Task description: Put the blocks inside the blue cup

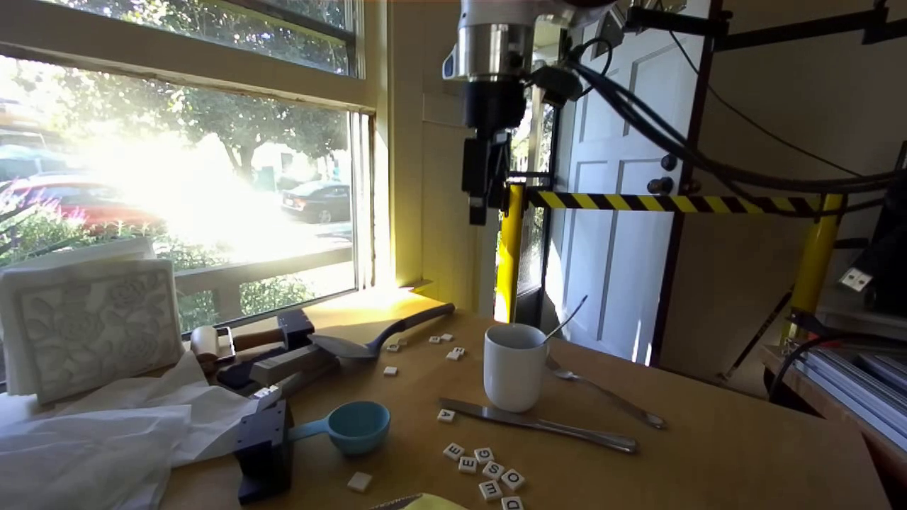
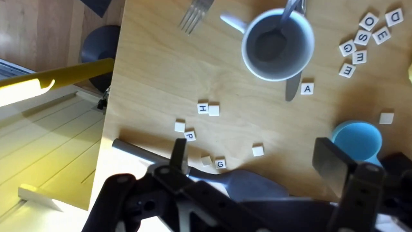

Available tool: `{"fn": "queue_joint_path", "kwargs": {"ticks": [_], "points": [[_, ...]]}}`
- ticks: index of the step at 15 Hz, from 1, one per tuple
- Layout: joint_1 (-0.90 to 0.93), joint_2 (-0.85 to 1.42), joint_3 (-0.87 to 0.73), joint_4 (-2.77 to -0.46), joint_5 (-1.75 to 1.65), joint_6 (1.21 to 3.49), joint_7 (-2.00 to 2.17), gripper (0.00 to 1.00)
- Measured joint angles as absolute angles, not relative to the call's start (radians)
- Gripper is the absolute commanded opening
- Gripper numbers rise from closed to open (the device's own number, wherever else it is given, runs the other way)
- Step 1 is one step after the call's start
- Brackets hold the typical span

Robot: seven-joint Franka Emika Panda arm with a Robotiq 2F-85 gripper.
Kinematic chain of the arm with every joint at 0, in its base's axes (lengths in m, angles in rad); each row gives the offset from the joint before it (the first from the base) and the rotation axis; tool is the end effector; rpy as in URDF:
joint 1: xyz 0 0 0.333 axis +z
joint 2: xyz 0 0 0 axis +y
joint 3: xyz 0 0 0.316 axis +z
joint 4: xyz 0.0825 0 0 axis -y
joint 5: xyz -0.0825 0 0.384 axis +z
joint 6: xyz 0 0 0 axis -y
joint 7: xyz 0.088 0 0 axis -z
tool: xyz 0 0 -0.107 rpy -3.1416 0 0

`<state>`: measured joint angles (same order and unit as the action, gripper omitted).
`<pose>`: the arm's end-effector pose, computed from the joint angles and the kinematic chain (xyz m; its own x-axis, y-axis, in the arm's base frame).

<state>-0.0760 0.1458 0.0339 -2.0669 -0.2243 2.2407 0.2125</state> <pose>0.5751 -0.0311 0.3659 0.9922 -0.1131 0.0525 -0.1204 -0.9787 0.1660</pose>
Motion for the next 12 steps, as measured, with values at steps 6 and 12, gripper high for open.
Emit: {"fn": "queue_joint_path", "kwargs": {"ticks": [6,12], "points": [[-0.032,0.385,0.019,-1.925,-0.222,2.331,0.188,1.00],[-0.019,0.403,0.002,-1.912,-0.222,2.336,0.188,1.00]]}}
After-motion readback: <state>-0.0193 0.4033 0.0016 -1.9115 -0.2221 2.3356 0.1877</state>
